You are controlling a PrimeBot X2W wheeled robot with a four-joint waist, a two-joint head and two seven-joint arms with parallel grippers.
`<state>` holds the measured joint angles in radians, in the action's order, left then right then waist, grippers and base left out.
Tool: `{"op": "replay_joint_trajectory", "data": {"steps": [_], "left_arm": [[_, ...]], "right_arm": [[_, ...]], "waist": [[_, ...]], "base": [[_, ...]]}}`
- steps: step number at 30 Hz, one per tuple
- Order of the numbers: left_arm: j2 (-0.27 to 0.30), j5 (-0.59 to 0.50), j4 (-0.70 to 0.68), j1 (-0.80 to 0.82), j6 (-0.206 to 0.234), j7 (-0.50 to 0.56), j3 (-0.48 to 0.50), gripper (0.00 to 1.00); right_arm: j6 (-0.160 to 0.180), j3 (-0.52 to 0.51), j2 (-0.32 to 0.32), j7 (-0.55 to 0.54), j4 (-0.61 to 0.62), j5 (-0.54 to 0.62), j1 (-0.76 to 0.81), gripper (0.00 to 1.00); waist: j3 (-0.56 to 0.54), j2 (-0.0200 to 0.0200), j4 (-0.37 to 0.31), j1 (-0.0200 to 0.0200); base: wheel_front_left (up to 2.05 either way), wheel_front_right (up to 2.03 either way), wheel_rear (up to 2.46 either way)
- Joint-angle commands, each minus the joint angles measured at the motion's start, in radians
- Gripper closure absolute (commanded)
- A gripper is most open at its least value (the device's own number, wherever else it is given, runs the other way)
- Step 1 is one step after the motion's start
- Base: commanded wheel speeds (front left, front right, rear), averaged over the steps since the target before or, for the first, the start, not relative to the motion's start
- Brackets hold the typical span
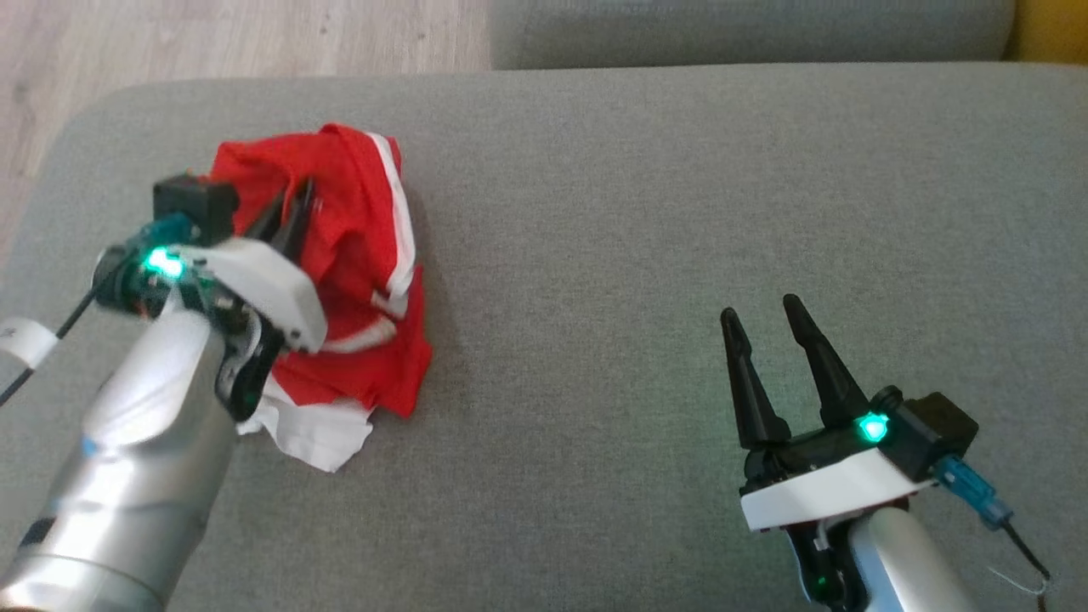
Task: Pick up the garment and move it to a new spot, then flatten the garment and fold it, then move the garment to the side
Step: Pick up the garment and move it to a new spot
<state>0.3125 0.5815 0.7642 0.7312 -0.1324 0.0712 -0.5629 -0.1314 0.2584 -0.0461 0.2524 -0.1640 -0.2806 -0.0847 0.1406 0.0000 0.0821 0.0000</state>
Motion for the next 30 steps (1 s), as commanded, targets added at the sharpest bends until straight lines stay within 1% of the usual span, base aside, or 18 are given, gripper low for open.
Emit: {"op": "replay_joint_trajectory", "data": {"steps": [1,4,7,8,11,17,21,26,28,29,30], "left_arm": [[0.031,0.016,-0.07,0.08,0.002,-0.059,0.043,1.0],[0.018,0.03,-0.149,0.083,0.002,-0.122,0.048,1.0],[0.005,0.036,-0.237,0.076,0.004,-0.145,0.047,1.0],[0.005,0.036,-0.237,0.076,0.004,-0.145,0.047,1.0],[-0.01,0.047,-0.327,0.064,0.015,-0.139,0.045,1.0],[-0.022,0.063,-0.485,0.053,0.046,-0.071,0.03,1.0],[-0.023,0.06,-0.544,0.049,0.071,-0.033,0.018,1.0],[-0.033,0.052,-0.568,0.045,0.092,-0.003,-0.003,1.0],[-0.039,0.049,-0.566,0.046,0.099,0.005,-0.012,1.0],[-0.047,0.047,-0.557,0.049,0.106,0.011,-0.018,1.0],[-0.049,0.044,-0.55,0.052,0.11,0.012,-0.02,1.0]], "right_arm": [[0.001,0.026,-0.004,0.009,0.025,-0.007,-0.021,0.0],[0.001,0.025,-0.004,0.009,0.021,-0.013,-0.015,0.0],[0.001,0.024,-0.004,0.009,0.017,-0.019,-0.009,0.0],[0.001,0.024,-0.004,0.009,0.017,-0.019,-0.009,0.0],[0.001,0.031,-0.004,0.009,0.016,-0.019,-0.008,0.0],[0.001,0.028,-0.004,0.009,0.025,-0.032,-0.016,0.0],[0.001,0.038,-0.004,0.009,0.027,-0.039,-0.026,0.0],[0.001,0.038,-0.004,0.009,0.042,-0.061,-0.047,0.0],[0.001,0.038,-0.004,0.009,0.05,-0.07,-0.056,0.0],[0.001,0.036,-0.004,0.009,0.06,-0.085,-0.064,0.0],[0.001,0.038,-0.004,0.009,0.066,-0.093,-0.068,0.0]], "waist": [[-0.017,0.0,0.004,0.0],[-0.042,0.0,0.006,0.0],[-0.059,0.0,0.005,0.0],[-0.059,0.0,0.005,0.0],[-0.067,0.0,-0.008,0.0],[-0.058,0.0,-0.058,0.0],[-0.044,0.0,-0.114,0.0],[-0.02,0.0,-0.203,0.0],[-0.009,0.0,-0.242,0.0],[0.003,0.0,-0.284,0.0],[0.01,0.0,-0.307,0.0]], "base": [[0.0,0.0,0.0],[0.0,0.0,0.0],[0.0,0.0,0.0],[0.0,0.0,0.0],[0.0,0.0,0.0],[0.0,0.0,0.0],[0.0,0.0,0.0],[0.0,0.0,0.0],[0.0,0.0,0.0],[0.0,0.0,0.0],[0.0,0.0,0.0]]}}
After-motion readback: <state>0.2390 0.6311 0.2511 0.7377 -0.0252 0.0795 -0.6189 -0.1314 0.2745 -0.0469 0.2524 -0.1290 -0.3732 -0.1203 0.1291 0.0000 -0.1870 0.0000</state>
